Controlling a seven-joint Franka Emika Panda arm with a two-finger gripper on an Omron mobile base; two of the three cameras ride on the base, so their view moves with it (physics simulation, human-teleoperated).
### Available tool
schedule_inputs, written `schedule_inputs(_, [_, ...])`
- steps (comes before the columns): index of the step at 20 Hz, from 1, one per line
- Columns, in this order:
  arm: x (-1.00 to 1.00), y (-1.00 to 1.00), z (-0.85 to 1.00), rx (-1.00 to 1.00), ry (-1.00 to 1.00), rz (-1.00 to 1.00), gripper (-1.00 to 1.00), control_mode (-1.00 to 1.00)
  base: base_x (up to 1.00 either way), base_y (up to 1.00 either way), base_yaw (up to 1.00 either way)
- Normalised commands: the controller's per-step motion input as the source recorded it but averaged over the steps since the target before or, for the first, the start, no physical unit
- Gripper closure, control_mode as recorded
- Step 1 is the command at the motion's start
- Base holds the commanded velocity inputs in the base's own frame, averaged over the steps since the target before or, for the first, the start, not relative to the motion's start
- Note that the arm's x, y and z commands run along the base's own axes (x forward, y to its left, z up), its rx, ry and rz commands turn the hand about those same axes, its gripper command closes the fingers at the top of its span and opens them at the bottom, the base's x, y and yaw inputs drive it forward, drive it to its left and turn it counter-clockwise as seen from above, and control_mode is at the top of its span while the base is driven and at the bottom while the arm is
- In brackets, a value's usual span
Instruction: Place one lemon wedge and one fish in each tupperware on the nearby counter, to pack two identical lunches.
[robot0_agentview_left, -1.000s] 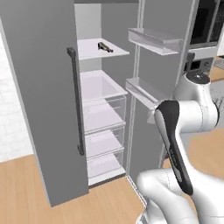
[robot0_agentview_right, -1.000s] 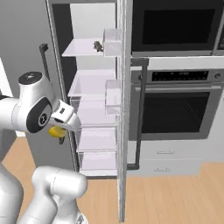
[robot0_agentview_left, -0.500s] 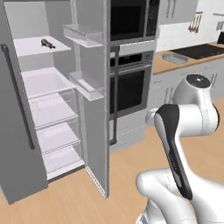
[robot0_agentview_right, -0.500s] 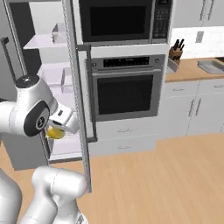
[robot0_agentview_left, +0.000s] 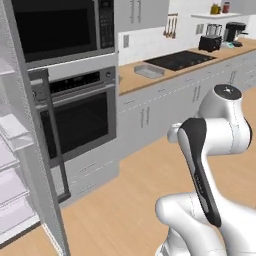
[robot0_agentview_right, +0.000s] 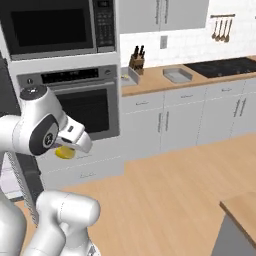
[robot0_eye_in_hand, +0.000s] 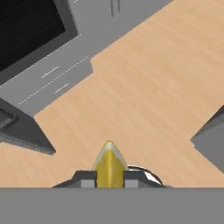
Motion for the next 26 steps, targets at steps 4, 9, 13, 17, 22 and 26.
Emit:
schedule_inputs(4, [0.00, 0.00, 0.00, 0.00, 0.00, 0.00, 1.00, 1.00, 1.00, -0.72, -0.11])
schedule_inputs(9, [0.00, 0.00, 0.00, 0.00, 0.00, 0.00, 1.00, 1.00, 1.00, -0.38, -0.02])
schedule_inputs(13, [0.00, 0.00, 0.00, 0.00, 0.00, 0.00, 1.00, 1.00, 1.00, 0.00, -0.08])
schedule_inputs(17, [0.00, 0.00, 0.00, 0.00, 0.00, 0.00, 1.00, 1.00, 1.00, -0.04, -0.05])
schedule_inputs(22, [0.00, 0.00, 0.00, 0.00, 0.00, 0.00, 1.00, 1.00, 1.00, -0.40, 0.01])
schedule_inputs(26, [0.00, 0.00, 0.00, 0.00, 0.00, 0.00, 1.00, 1.00, 1.00, -0.67, 0.17])
